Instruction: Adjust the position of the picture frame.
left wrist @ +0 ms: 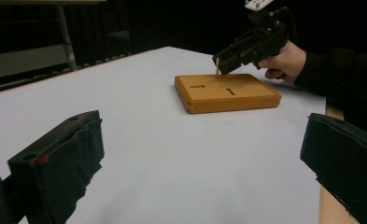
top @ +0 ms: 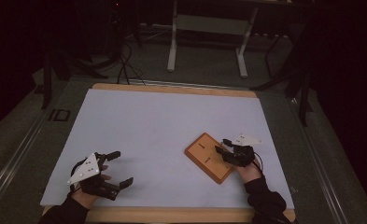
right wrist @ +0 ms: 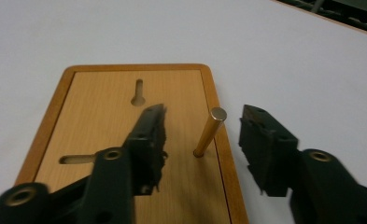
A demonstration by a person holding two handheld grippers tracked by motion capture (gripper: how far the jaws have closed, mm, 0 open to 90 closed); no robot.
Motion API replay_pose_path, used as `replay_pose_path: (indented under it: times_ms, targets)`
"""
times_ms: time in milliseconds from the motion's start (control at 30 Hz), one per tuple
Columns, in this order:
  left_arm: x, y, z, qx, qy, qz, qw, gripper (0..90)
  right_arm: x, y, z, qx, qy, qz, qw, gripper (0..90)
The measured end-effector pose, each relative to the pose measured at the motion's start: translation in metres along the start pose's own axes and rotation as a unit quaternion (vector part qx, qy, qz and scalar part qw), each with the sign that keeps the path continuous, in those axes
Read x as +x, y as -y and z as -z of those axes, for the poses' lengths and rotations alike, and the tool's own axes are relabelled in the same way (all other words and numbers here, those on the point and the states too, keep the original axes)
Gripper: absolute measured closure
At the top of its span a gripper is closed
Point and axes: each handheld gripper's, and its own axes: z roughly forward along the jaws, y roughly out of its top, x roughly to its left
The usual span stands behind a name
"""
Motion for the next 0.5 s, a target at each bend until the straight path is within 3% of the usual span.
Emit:
replay_pose_path:
  times_ms: [333,500]
  targets:
    - [0.000,0.000,-0.001,0.003,-0.001,-0.001,1.0000,0.0,-0.001,0.000,-0.008,0.018,-0.010,-0.028,0.9994,65.7]
    - [0.000,0.000,0.000,0.002,-0.001,-0.001,1.0000,0.0,0.001,-0.001,-0.014,0.030,-0.012,-0.031,0.9990,74.5]
